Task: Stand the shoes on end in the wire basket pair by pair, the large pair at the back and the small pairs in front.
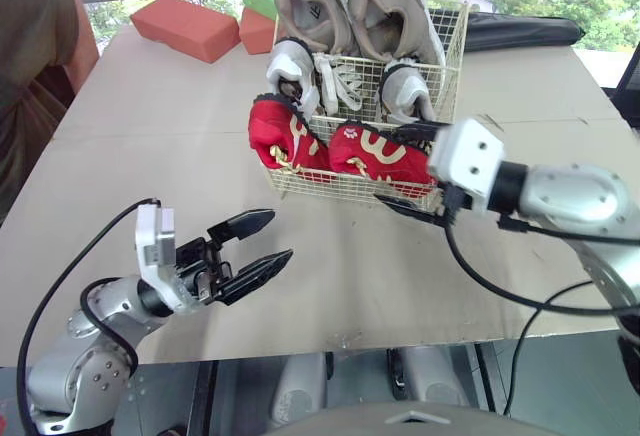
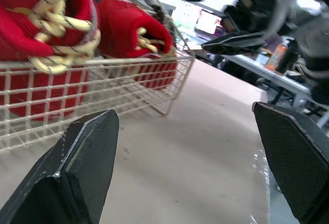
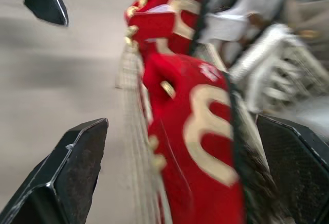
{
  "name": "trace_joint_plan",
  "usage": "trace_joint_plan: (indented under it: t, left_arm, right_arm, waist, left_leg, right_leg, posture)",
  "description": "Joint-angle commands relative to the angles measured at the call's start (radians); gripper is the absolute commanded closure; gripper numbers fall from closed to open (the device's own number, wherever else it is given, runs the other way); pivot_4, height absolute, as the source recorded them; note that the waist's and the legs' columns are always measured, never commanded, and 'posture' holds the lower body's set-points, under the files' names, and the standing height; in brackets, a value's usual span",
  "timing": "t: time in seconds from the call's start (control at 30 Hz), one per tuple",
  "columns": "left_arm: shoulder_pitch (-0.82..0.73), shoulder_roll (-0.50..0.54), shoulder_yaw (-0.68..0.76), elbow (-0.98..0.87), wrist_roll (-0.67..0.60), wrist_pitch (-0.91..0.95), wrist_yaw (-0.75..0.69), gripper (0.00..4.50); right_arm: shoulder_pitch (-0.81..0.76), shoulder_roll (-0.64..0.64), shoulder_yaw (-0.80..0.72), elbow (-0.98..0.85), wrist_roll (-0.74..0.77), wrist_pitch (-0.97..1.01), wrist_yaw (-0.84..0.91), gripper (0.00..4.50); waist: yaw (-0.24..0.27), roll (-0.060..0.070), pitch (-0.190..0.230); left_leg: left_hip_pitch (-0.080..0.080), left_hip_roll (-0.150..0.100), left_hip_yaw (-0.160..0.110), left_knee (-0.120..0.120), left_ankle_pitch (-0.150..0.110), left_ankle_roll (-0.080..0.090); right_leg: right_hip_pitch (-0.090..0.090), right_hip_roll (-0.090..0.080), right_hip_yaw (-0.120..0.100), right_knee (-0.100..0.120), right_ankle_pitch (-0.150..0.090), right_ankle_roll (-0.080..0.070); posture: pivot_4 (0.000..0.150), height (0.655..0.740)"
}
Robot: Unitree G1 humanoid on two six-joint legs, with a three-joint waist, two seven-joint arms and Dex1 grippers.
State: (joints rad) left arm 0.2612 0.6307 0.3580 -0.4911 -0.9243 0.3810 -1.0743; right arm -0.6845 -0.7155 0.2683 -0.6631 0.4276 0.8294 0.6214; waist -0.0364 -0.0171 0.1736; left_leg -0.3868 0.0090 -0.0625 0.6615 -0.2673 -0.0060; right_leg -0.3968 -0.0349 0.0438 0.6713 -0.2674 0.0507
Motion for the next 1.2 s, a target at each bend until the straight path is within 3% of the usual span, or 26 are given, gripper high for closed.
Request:
trace_joint_plan:
  t: [0.03,0.23,0.3,0.57,0.7,0.87,1.0,1.1,1.2]
  left_arm:
    - [0.007,0.015,0.027,-0.042,0.007,-0.048,-0.051,0.00]
    - [0.004,0.002,0.029,-0.079,-0.002,-0.057,-0.010,0.00]
    - [0.014,-0.002,0.031,-0.089,0.002,-0.063,0.000,0.00]
    - [0.029,-0.030,0.014,-0.090,0.015,-0.084,0.021,0.00]
    - [0.014,-0.037,0.002,-0.076,0.015,-0.085,0.022,0.00]
    - [-0.031,-0.033,-0.015,-0.053,0.009,-0.072,0.027,0.00]
    - [-0.068,-0.032,-0.034,-0.028,0.019,-0.063,0.030,0.00]
    - [-0.094,-0.033,-0.052,0.000,0.033,-0.066,0.024,0.00]
    - [-0.111,-0.038,-0.068,0.024,0.047,-0.076,0.016,0.00]
  right_arm:
    - [-0.127,0.047,0.038,0.071,0.014,0.126,0.020,0.92]
    - [-0.145,0.024,0.110,0.113,-0.063,0.126,0.040,3.75]
    - [-0.135,-0.010,0.141,0.111,-0.111,0.092,0.053,4.43]
    - [-0.066,0.000,0.044,-0.009,-0.119,0.126,-0.017,4.43]
    - [-0.003,0.068,-0.035,-0.091,-0.113,0.164,-0.109,4.43]
    - [0.080,0.101,-0.067,-0.157,-0.192,0.138,-0.222,4.43]
    - [0.100,0.111,-0.073,-0.180,-0.172,0.210,-0.230,4.43]
    - [0.074,0.072,-0.017,-0.180,-0.179,0.234,-0.200,3.59]
    - [0.050,0.038,0.070,-0.151,-0.246,0.223,-0.223,2.11]
  waist:
    - [0.000,0.001,0.001]
    - [0.017,0.000,0.000]
    - [0.019,0.000,0.000]
    - [0.026,0.000,0.000]
    - [0.024,0.000,0.000]
    - [0.025,0.000,0.000]
    - [0.025,0.000,0.000]
    - [0.026,0.000,0.000]
    - [0.023,0.000,0.000]
  left_leg:
    - [0.000,0.000,0.000,0.000,0.000,0.000]
    - [-0.009,-0.001,-0.003,-0.002,-0.001,0.001]
    - [-0.010,-0.001,-0.002,-0.002,-0.001,0.002]
    - [-0.010,-0.002,-0.003,-0.002,-0.001,0.002]
    - [-0.010,-0.002,-0.003,-0.002,-0.001,0.002]
    - [-0.010,-0.002,-0.004,-0.002,-0.001,0.002]
    - [-0.010,-0.003,-0.003,-0.001,-0.001,0.002]
    - [-0.010,-0.003,-0.003,-0.001,-0.001,0.002]
    - [-0.010,-0.003,-0.003,0.000,-0.001,0.002]
  right_leg:
    - [0.000,0.000,0.000,-0.001,0.000,0.000]
    - [-0.005,-0.003,-0.004,-0.009,0.001,0.001]
    - [-0.005,-0.004,-0.004,-0.009,0.001,0.001]
    - [-0.005,-0.004,-0.005,-0.008,0.001,0.001]
    - [-0.004,-0.004,-0.005,-0.008,0.001,0.001]
    - [-0.005,-0.004,-0.006,-0.008,0.001,0.001]
    - [-0.004,-0.004,-0.005,-0.008,0.001,0.001]
    - [-0.004,-0.004,-0.006,-0.008,0.001,0.001]
    - [-0.004,-0.004,-0.006,-0.008,0.001,0.001]
  posture:
    - [0.150,0.7400]
    - [0.150,0.7400]
    - [0.150,0.7400]
    - [0.150,0.7400]
    - [0.150,0.7400]
    - [0.150,0.7400]
    - [0.150,0.7400]
    - [0.150,0.7400]
    - [0.150,0.7400]
